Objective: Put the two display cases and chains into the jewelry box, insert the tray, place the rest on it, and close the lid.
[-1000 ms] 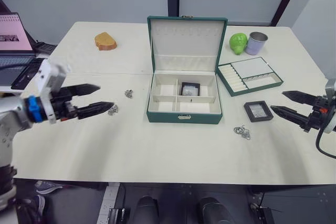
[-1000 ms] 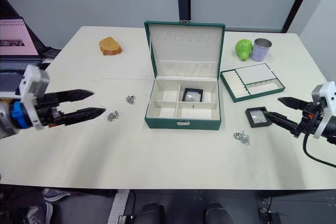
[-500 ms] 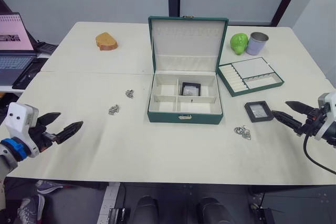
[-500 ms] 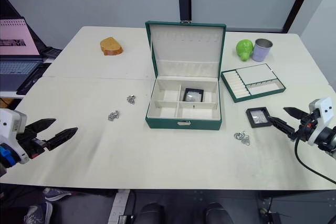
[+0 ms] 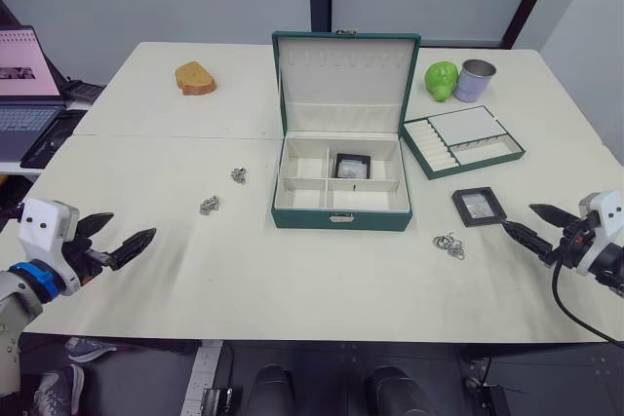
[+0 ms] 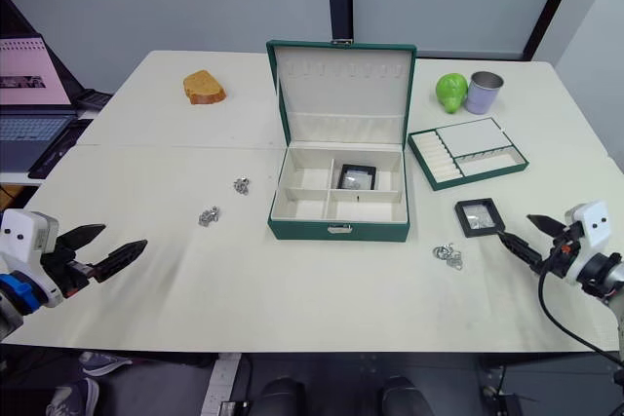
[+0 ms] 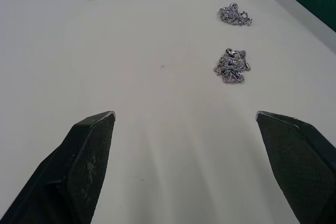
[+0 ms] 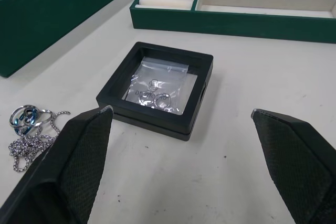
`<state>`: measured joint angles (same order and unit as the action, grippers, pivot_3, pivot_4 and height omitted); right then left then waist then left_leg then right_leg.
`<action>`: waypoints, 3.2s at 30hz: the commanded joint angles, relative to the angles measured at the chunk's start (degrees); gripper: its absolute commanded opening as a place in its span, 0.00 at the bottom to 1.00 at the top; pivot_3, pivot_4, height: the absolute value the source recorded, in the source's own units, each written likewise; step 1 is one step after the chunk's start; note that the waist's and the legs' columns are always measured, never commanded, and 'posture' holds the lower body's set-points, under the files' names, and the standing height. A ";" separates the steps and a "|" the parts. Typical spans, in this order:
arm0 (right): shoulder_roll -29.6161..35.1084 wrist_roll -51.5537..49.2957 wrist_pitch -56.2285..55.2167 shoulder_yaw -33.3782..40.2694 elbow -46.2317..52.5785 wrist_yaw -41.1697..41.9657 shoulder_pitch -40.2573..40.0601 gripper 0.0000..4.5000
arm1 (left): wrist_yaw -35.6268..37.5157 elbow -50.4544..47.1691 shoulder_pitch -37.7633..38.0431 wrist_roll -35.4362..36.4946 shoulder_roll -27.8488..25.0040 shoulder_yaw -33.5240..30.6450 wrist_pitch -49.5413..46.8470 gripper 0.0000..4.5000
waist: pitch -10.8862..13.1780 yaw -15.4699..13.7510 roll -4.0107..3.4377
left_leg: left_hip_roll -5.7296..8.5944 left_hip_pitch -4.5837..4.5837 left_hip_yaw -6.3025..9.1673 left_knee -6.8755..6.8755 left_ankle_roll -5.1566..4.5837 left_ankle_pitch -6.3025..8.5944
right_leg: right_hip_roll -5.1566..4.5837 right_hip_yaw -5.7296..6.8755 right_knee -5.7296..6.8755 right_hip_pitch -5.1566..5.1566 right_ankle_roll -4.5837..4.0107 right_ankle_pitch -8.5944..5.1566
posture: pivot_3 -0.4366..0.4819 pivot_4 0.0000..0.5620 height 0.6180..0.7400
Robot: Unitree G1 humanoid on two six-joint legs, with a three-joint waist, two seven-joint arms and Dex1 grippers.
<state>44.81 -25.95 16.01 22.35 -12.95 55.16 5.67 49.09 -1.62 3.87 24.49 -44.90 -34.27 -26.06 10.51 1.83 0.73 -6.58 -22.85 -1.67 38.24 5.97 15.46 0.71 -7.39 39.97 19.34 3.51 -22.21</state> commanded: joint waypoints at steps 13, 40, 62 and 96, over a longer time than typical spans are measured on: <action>1.19 -0.73 -0.14 1.42 0.69 0.52 0.61 1.00 | -0.97 -2.43 0.27 2.06 -0.77 0.52 -1.45 0.99 | 0.00 0.03 0.00 | 0.00 0.04 -0.04 -0.06 0.00 0.00 | 0.00 -0.03 0.00 0.00 0.00 0.00 | 0.48 0.27 1.00; -7.63 -7.79 19.27 -26.62 23.17 3.97 36.97 1.00 | -27.08 -7.27 -11.68 -3.11 17.28 13.63 -4.08 0.99 | -0.09 0.03 0.17 | -0.04 -0.04 0.09 -0.02 0.00 0.00 | -0.02 0.08 0.01 0.06 -0.01 0.00 | 0.48 0.27 1.00; -9.34 -7.11 19.59 -26.17 22.99 4.38 37.53 1.00 | -28.59 3.69 -15.44 -7.89 18.73 19.20 -3.28 0.99 | -0.12 -0.02 0.16 | -0.02 -0.01 0.10 -0.03 0.01 -0.01 | -0.03 0.11 0.02 0.04 -0.01 0.00 | 0.48 0.27 1.00; -9.72 -9.04 21.15 -23.64 23.24 4.45 38.49 1.00 | -27.86 -3.11 -13.98 -6.49 17.27 17.58 -6.31 0.04 | -0.13 -0.04 0.15 | -0.02 -0.01 0.08 -0.04 0.01 -0.01 | -0.03 0.10 0.00 0.03 0.00 0.00 | 0.48 0.27 1.00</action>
<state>34.97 -33.23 37.04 -3.41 8.56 59.43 42.41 20.78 -1.93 -11.24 16.98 -27.04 -16.25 -30.83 10.38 1.79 0.89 -6.61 -22.87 -1.59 38.18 5.97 15.46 0.68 -7.31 39.96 19.37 3.51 -22.21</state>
